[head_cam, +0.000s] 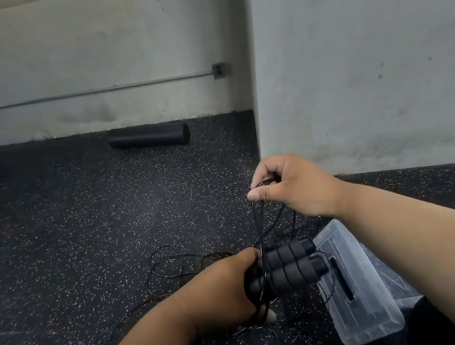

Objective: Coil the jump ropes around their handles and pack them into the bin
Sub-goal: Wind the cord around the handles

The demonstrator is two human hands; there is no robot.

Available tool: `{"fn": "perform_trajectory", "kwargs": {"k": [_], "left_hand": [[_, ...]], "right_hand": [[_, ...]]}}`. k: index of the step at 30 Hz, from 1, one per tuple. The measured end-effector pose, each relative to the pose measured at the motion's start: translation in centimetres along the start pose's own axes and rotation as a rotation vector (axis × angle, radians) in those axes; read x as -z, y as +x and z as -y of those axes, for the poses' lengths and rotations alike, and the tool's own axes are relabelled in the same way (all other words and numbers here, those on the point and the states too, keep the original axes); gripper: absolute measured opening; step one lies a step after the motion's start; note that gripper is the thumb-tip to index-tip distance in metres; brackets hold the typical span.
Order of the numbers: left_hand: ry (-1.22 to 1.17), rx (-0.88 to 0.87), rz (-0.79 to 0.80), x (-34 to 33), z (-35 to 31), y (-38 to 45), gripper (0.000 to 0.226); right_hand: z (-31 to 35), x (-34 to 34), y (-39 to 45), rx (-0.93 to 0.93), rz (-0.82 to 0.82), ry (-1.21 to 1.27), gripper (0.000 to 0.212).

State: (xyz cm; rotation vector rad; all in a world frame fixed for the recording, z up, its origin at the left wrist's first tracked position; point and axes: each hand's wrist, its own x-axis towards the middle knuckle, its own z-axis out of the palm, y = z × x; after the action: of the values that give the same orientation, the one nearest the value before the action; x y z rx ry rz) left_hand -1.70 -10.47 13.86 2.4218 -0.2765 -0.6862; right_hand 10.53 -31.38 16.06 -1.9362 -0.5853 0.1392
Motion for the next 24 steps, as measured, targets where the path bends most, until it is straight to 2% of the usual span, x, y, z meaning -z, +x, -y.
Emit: {"fn": "perform_trajectory", "kwargs": {"k": [4,7,9,10,11,12,13,15,18,21,24], "left_hand": [[0.019,-0.106,-0.071,-0.4,-1.0,-0.2,0.058],[0.001,-0.166,-0.199,-0.3,-1.3,-0.4,0.049],[-0.049,-0.171,-0.303,0.0,-0.9,-0.5,0.046],[-0.095,-0.159,-0.365,0.2,-0.5,-0.5,0.044],[-0.160,-0.142,-0.427,0.5,-0.2,-0.5,0.042],[-0.234,-0.120,-0.485,0.7,0.1,-0.6,0.042],[-0.300,-0.093,-0.539,1.0,0.4,-0.6,0.043],[-0.386,-0.025,-0.624,1.4,0.8,-0.6,0.053],[-0.473,0.096,-0.754,2.0,1.6,-0.4,0.066],[-0.348,0.248,-0.802,3.1,2.9,-0.3,0.062],[-0.166,0.324,-0.745,3.4,4.0,-0.1,0.057]], "right_hand": [[-0.6,-1.5,0.2,-0.037,0.046,0.004,0.018],[-1.0,-2.2,0.1,-0.090,0.104,-0.025,0.022],[-1.7,-2.6,0.0,-0.161,0.156,0.043,0.025],[-1.9,-2.8,-0.2,-0.193,0.191,0.126,0.019],[-2.1,-3.1,-0.4,-0.179,0.215,0.112,0.025],[-2.4,-3.4,-0.5,-0.167,0.225,0.078,0.042],[-2.3,-3.8,-0.5,-0.145,0.222,-0.067,0.046],[-2.3,-4.4,-0.6,-0.128,0.245,-0.269,0.033],[-1.7,-5.7,-1.4,-0.097,0.358,-0.282,0.027],[-0.4,-6.1,-2.3,-0.001,0.473,-0.531,0.029],[1.1,-6.0,-2.6,0.103,0.457,-0.707,0.033]]}}
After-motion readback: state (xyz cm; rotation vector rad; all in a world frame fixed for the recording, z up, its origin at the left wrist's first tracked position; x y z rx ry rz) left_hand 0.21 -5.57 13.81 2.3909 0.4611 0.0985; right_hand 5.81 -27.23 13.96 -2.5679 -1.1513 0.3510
